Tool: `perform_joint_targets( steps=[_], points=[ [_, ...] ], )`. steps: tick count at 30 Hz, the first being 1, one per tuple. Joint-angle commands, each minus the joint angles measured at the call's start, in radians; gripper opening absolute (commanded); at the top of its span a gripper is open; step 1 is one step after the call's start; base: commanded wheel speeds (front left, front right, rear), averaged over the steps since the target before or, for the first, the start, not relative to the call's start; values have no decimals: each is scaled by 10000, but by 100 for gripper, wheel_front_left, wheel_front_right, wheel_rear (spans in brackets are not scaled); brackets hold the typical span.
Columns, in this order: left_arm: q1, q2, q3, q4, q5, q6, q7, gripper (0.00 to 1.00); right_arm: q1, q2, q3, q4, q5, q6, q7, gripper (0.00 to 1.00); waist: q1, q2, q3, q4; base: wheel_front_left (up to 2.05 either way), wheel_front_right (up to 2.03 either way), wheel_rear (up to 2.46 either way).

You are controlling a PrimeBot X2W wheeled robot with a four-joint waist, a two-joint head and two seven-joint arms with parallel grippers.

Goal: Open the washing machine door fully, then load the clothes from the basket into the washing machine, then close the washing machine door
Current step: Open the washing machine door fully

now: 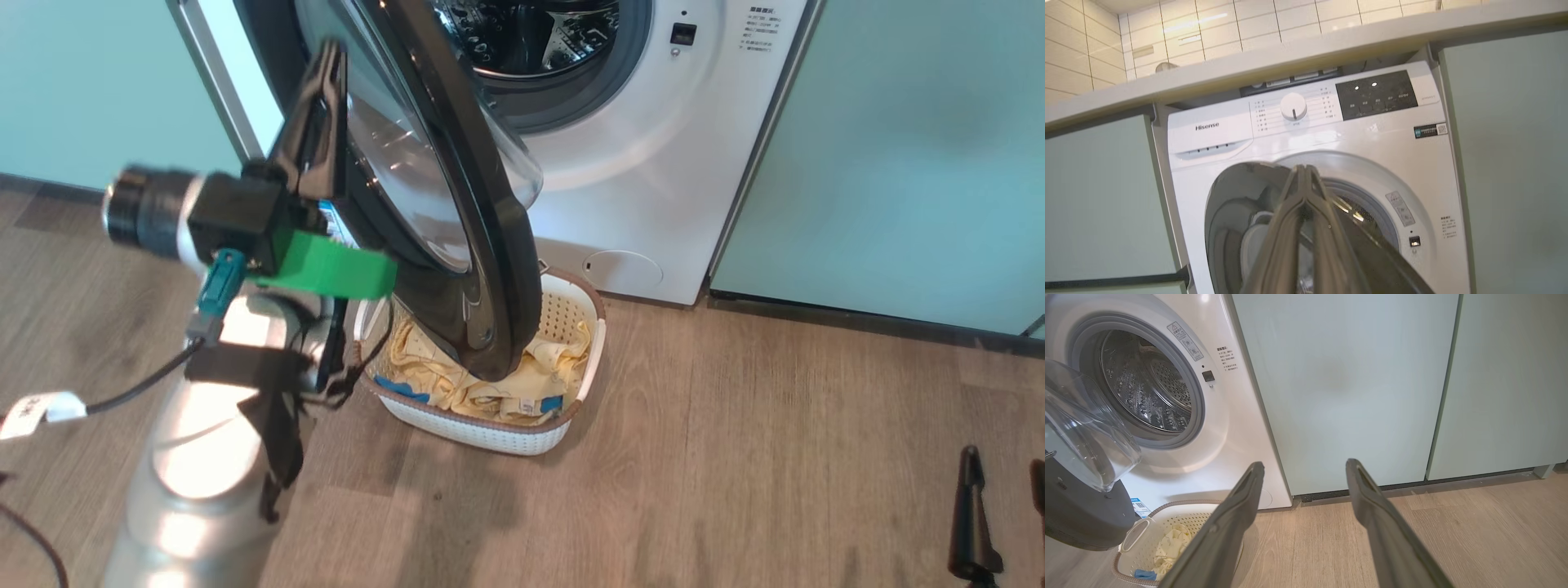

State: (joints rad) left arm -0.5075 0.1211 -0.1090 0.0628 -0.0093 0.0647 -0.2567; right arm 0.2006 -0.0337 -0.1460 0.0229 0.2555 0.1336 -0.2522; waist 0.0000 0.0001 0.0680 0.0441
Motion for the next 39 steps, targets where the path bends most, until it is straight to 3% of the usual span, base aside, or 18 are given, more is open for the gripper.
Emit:
perform_joint_targets(
  steps=[1, 10, 18, 23, 27, 39],
  points=[
    [-570, 313, 246, -495, 122, 54, -39, 0, -139, -166, 161, -269, 65, -29, -95, 100, 0, -1, -6, -3, 0, 0, 0],
    [-1636, -308, -1365, -2224, 139, -469, 674, 0, -141, -166, 183, -279, 112, -29, -95, 100, 0, -1, 23, -99, 0, 0, 0],
    [-1151, -660, -3418, -2485, -733, -636, 1414, 0, -220, -166, 289, -206, 211, -29, -95, 100, 0, -1, 117, -254, 0, 0, 0],
    [-451, -697, -4322, -1846, -1316, -270, 1667, 0, -265, -166, 336, -174, 271, -29, -95, 100, 0, -1, 220, -347, 0, 0, 0],
    [-144, -701, -4518, -1345, -1596, -111, 1755, 0, -284, -166, 339, -143, 277, -29, -95, 100, 0, -1, 262, -371, 0, 0, 0],
    [-267, -706, -4312, 1526, -2355, 327, 1621, 0, -376, -166, 417, 25, 276, -29, -95, 100, 0, -1, 260, -419, 0, 0, 0]
  ],
)
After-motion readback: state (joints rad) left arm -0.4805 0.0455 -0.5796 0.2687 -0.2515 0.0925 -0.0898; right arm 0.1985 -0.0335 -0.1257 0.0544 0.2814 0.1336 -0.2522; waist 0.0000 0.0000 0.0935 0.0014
